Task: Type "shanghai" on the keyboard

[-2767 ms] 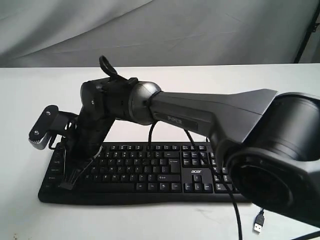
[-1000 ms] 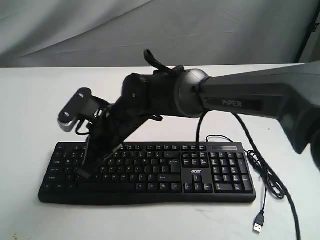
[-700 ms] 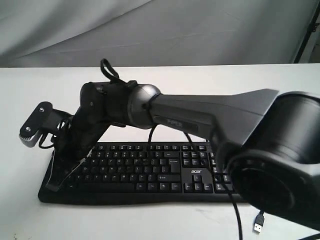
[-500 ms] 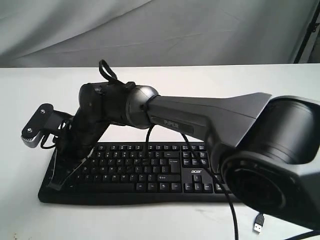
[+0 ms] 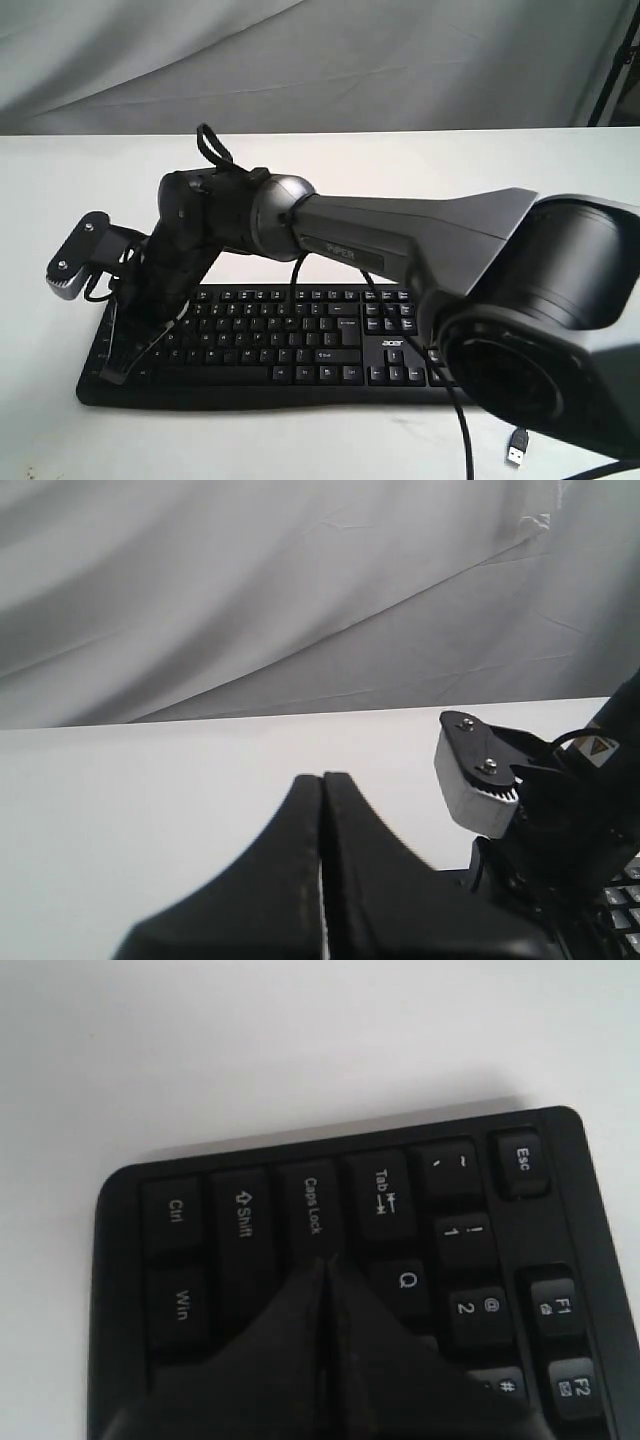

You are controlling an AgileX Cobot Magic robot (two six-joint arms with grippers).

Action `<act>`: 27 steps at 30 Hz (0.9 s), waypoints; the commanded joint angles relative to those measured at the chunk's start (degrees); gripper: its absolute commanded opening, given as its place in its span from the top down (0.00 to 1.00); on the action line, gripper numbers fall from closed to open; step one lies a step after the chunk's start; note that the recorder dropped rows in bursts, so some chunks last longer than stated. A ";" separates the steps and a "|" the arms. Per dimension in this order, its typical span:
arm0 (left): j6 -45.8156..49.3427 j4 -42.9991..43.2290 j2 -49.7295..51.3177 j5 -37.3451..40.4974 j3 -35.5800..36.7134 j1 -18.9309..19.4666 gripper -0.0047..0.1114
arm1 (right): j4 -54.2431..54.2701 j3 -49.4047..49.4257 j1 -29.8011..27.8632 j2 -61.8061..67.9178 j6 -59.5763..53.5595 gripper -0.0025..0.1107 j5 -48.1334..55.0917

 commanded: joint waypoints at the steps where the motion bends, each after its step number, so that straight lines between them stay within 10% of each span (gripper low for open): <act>1: -0.15 0.00 -0.14 -0.34 0.10 -0.37 0.96 | -0.10 -0.41 0.04 0.71 0.14 0.98 0.54; 13: -0.15 0.00 -0.14 -0.34 0.10 -0.37 0.96 | -7.53 1.40 -0.85 -7.08 5.29 0.98 6.06; 27: -0.15 0.00 -0.14 -0.34 0.10 -0.37 0.96 | -4.51 33.33 -2.79 -20.58 6.77 0.98 -13.89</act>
